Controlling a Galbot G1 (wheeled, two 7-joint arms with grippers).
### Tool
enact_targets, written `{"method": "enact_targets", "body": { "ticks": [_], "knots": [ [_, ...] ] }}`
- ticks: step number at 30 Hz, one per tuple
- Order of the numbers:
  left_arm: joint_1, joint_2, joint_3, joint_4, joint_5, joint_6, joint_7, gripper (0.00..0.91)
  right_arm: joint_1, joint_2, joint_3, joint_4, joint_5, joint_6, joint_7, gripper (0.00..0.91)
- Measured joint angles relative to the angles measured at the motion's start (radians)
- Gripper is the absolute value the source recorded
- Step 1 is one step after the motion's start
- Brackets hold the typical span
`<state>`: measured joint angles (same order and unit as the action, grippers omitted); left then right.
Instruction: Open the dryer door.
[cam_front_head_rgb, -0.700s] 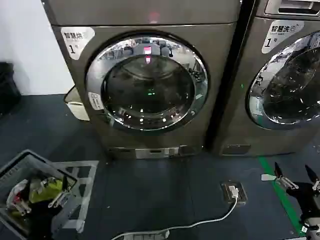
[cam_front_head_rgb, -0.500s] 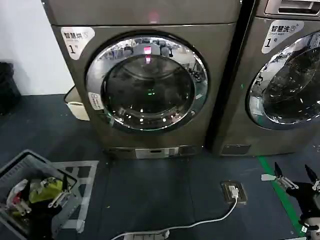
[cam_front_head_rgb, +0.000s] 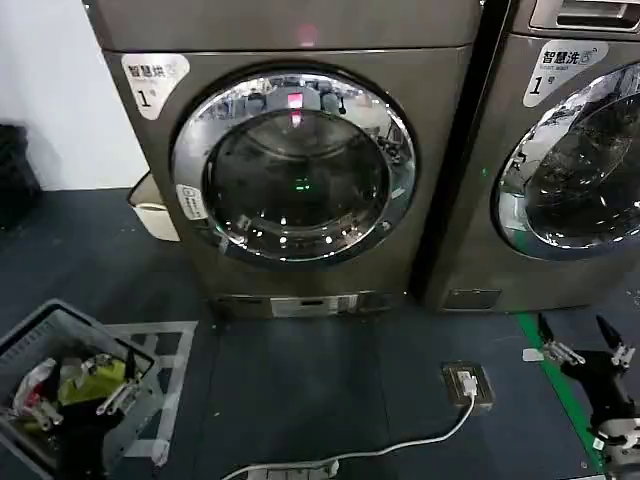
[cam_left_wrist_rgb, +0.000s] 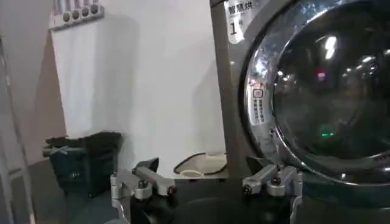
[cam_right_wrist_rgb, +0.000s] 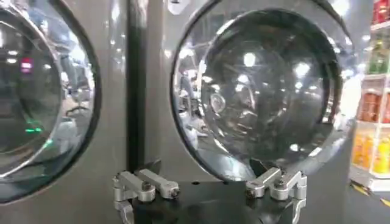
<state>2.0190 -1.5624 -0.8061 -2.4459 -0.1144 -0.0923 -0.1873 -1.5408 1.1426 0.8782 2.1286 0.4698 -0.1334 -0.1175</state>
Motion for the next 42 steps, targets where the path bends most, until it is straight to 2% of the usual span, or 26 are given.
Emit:
{"method": "enact_targets", "body": {
  "ticks": [5, 9, 14, 26, 34, 42],
  "knots": [
    [-0.001, -0.001, -0.005, -0.007, 0.000, 0.006, 0.003, 0.907, 0.086, -0.060, -0.103, -0.020, 0.003, -0.008, 0.009, 0.907],
    [0.000, 0.000, -0.006, -0.010, 0.001, 0.010, 0.004, 0.907, 0.165, -0.112, -0.199, -0.036, 0.034, -0.023, 0.017, 0.907],
    [-0.001, -0.001, -0.006, -0.011, 0.004, 0.016, 0.003, 0.907, 0.266, -0.183, -0.333, -0.060, 0.103, -0.025, 0.015, 0.907],
    [-0.001, -0.001, -0.007, -0.012, 0.014, 0.016, 0.005, 0.907, 0.550, -0.313, -0.648, -0.130, 0.229, 0.017, -0.049, 0.907],
    [0.002, -0.001, -0.006, -0.012, 0.015, 0.015, 0.005, 0.907, 0.770, -0.323, -0.847, -0.207, 0.309, 0.025, -0.137, 0.907],
    [0.005, -0.002, -0.006, -0.019, 0.015, 0.015, 0.005, 0.907, 0.971, -0.281, -1.023, -0.314, 0.358, 0.037, -0.154, 0.907]
  ]
}}
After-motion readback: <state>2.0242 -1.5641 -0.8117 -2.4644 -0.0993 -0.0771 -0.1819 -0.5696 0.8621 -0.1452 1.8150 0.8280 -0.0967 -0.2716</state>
